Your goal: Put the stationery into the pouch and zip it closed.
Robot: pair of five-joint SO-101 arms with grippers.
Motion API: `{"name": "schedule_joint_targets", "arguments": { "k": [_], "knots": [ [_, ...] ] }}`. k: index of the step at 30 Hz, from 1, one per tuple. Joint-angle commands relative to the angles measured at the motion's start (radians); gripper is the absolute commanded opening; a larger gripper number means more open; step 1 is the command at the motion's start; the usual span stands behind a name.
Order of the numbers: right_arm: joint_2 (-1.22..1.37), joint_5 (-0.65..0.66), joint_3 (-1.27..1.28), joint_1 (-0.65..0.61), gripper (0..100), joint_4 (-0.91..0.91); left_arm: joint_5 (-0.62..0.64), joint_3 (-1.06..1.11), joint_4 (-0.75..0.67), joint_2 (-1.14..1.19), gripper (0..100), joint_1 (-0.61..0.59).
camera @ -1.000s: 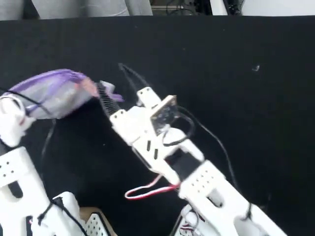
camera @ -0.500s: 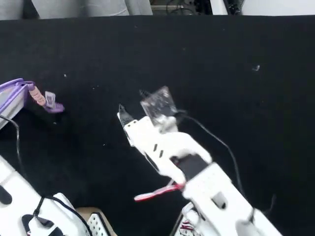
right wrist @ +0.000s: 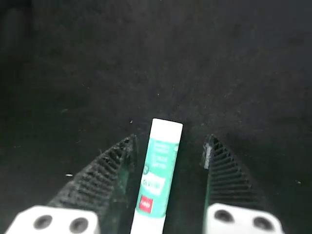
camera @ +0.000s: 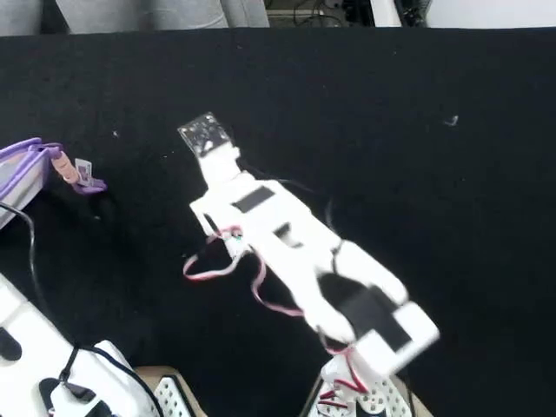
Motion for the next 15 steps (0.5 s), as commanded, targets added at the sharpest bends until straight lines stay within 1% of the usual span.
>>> {"name": "schedule_joint_targets", "arguments": {
  "k": [1, 9, 11, 15],
  "knots": [
    [0.113, -0.006, -0.203, 0.009, 20.8, 0.118, 0.003, -0.022, -0.028, -0.006, 3, -0.008],
    [0.321, -0.006, -0.466, 0.009, 20.6, 0.336, 0.003, -0.022, -0.028, -0.006, 3, -0.008],
    [0.367, -0.006, -0.524, 0.011, 16.3, 0.381, 0.003, -0.022, -0.028, -0.006, 3, -0.008],
    [0.458, -0.006, -0.642, 0.015, 1.7, 0.463, 0.003, -0.022, -0.028, -0.006, 3, -0.007]
  ]
}}
